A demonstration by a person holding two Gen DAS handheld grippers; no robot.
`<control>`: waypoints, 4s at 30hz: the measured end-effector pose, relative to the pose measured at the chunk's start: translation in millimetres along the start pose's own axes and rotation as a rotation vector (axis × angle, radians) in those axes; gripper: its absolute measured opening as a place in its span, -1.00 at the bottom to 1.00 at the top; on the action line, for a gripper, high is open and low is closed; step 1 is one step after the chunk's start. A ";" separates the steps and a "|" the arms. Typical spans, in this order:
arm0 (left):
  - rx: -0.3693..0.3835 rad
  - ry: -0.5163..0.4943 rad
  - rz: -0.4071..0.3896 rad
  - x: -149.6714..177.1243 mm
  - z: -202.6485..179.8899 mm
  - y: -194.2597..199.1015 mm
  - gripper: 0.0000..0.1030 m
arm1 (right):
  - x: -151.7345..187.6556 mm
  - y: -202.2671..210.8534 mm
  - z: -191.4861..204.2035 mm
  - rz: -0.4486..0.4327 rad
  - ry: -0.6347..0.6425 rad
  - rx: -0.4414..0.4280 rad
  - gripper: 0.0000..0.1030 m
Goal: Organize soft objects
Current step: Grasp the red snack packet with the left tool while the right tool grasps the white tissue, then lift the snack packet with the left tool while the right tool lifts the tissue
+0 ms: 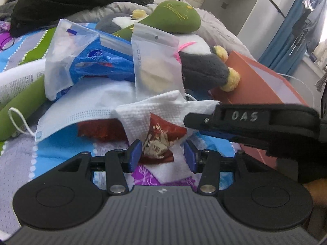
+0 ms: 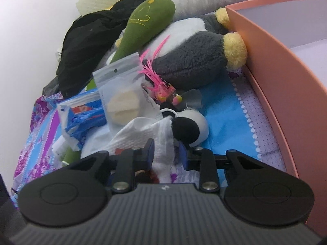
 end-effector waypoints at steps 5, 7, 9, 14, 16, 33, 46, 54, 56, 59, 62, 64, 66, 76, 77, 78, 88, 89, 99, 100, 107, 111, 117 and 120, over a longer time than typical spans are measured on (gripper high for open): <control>-0.033 -0.027 -0.009 -4.1 -4.4 -7.5 -0.28 | -3.4 -5.4 -2.2 0.004 -0.007 -0.024 -0.87; -0.019 -0.014 -0.006 -4.3 -4.2 -4.5 -0.40 | -4.5 -0.9 -0.2 -0.005 -0.003 -0.032 -0.89; -0.020 -0.005 -0.014 -2.8 -4.3 2.5 -0.44 | -5.0 6.2 3.0 -0.018 0.016 -0.013 -0.90; -0.009 0.028 -0.024 6.9 -3.5 28.8 -0.55 | 0.3 31.2 12.3 -0.054 0.039 0.006 -0.91; -0.008 0.040 -0.031 11.2 -2.3 39.2 -0.57 | 4.8 39.6 15.2 -0.055 0.045 0.008 -0.91; -0.010 0.169 -0.027 49.2 29.4 125.8 -0.59 | 50.8 126.5 19.1 -0.017 -0.004 -0.008 -0.92; -0.045 0.238 0.047 56.0 50.2 93.8 -0.57 | 81.3 134.9 5.8 0.064 0.102 0.106 -0.80; -0.051 0.238 0.012 51.8 50.8 98.8 -0.06 | 67.6 148.0 25.7 -0.027 0.244 0.109 -0.40; -0.062 0.231 0.007 51.4 51.7 97.3 -0.04 | 65.6 138.6 28.0 -0.018 0.264 0.101 -0.24; -0.092 0.208 -0.005 51.0 52.9 94.1 -0.03 | 64.3 120.9 29.4 -0.007 0.298 0.108 -0.10; -0.105 0.199 -0.011 49.3 53.9 89.6 0.00 | 65.5 98.1 29.0 0.022 0.333 0.126 0.11; -0.129 0.183 -0.025 47.6 54.4 86.4 0.06 | 67.6 85.5 28.1 0.035 0.350 0.129 0.15; -0.155 0.172 -0.035 46.1 56.2 82.1 0.06 | 70.0 75.2 27.0 0.044 0.362 0.140 0.15; -0.160 0.170 -0.010 42.5 65.6 55.5 0.02 | 83.7 41.5 28.8 0.089 0.447 0.130 0.20; -0.157 0.168 -0.005 42.3 64.4 54.3 -0.07 | 82.8 41.0 28.0 0.090 0.440 0.127 0.19; -0.151 0.166 0.001 42.3 62.7 54.0 -0.19 | 82.3 40.3 27.7 0.090 0.435 0.125 0.16; -0.154 0.157 0.023 42.5 50.6 61.7 -0.36 | 78.2 40.9 39.3 0.103 0.486 0.086 -0.71; -0.153 0.156 0.024 42.7 49.7 63.4 -0.37 | 76.9 42.3 39.0 0.103 0.478 0.084 -0.76; -0.131 0.154 -0.004 41.8 39.9 91.9 -0.39 | 69.1 75.9 42.9 0.074 0.413 0.064 -0.80; -0.128 0.154 -0.008 41.0 37.9 95.5 -0.39 | 68.1 80.1 44.3 0.069 0.411 0.063 -0.80; -0.101 0.140 -0.053 35.9 21.1 127.6 -0.40 | 61.3 114.7 50.4 0.022 0.393 0.055 -0.80; -0.082 0.130 -0.065 36.1 8.5 144.9 -0.40 | 57.0 137.2 52.8 -0.009 0.380 0.055 -0.80; -0.044 0.124 -0.076 32.5 -10.3 164.2 -0.40 | 42.5 163.2 55.5 -0.065 0.382 0.072 -0.80; -0.033 0.117 -0.091 26.8 -20.6 172.3 -0.40 | 32.0 176.3 54.5 -0.100 0.383 0.086 -0.80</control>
Point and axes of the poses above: each gripper's, at about its wrist camera, not at the fingertips, and y roughly against the way its jaws point, z to its left, x to its underside, the point moved 4 cm from there along -y, roughly the way its jaws point, and after that the axes turned 14 degrees about y, right-handed, at the moved point
